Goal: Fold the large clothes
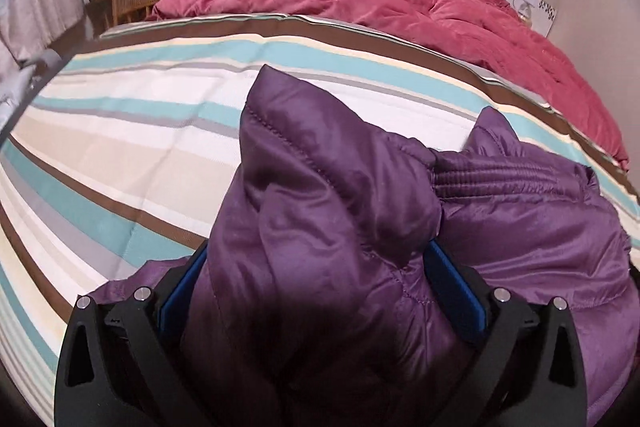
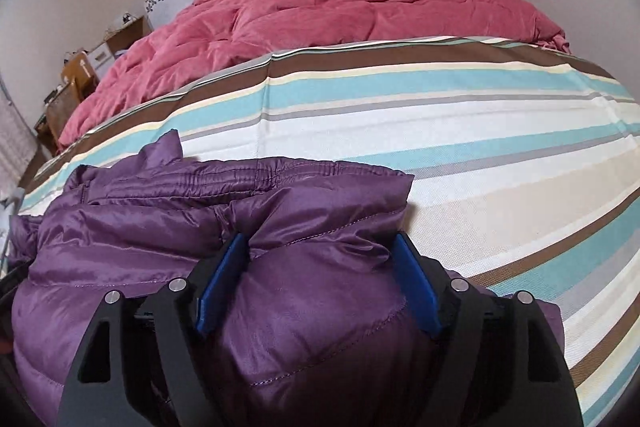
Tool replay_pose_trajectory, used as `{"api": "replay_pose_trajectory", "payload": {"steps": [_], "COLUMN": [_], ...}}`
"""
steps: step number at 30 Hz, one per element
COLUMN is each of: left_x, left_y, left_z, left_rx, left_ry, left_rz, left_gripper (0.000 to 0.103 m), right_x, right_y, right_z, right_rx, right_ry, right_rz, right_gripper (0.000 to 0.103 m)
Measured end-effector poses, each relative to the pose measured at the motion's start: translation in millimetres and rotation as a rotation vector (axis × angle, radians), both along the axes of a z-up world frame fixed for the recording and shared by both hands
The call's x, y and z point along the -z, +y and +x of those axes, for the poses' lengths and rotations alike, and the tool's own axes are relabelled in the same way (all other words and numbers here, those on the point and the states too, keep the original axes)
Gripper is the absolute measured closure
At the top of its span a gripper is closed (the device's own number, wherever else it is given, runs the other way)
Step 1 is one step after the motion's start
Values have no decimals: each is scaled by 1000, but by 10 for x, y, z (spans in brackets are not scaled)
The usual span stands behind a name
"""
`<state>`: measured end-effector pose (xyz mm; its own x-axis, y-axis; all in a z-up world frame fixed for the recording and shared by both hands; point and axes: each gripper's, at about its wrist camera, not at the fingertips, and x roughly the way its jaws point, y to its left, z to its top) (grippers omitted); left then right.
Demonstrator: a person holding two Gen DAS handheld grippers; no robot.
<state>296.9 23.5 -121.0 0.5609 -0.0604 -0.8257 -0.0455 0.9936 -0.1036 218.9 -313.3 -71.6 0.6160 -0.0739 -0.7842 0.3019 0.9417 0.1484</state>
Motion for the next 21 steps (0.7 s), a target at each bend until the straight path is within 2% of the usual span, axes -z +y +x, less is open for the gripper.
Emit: {"api": "replay_pose_trajectory", "payload": {"steps": [4,7,9,15,17,19,20,21], "left_x": [-72,-230,-322,-431,-398,-347,-308,-267], "left_y": [6,27,78,436,594,720,779,797], "left_z": [-93,-370,-600,-1254,-1438,-1570,-1650,-1676], "left_rx": [-16,0,4,-57,-83,-102,-110,-111], "left_ry": [-2,-37,-70,-166,-172,-170,-164,-157], "left_rz": [24,53,58,10,-38,-86,-110,-125], "left_gripper": [2,2,2,2,2,6,9,18], "right_x": [-78,-227,-379,-676,-759,-797,-796,-788], "right_y": [55,85,149,477,631,784,847,914], "right_z": [-44,-154,-346,-874,-1090,-1293,-1354,-1415], "right_rx": [2,7,1,-110,-157,-213,-230,-255], "right_ry": [-8,-43,-87,-160,-193,-213,-211,-209], "right_rz": [-26,-64,-54,-23,-28,-18,-20,-13], "right_gripper": [29,26,23,23,28,44,47,56]}}
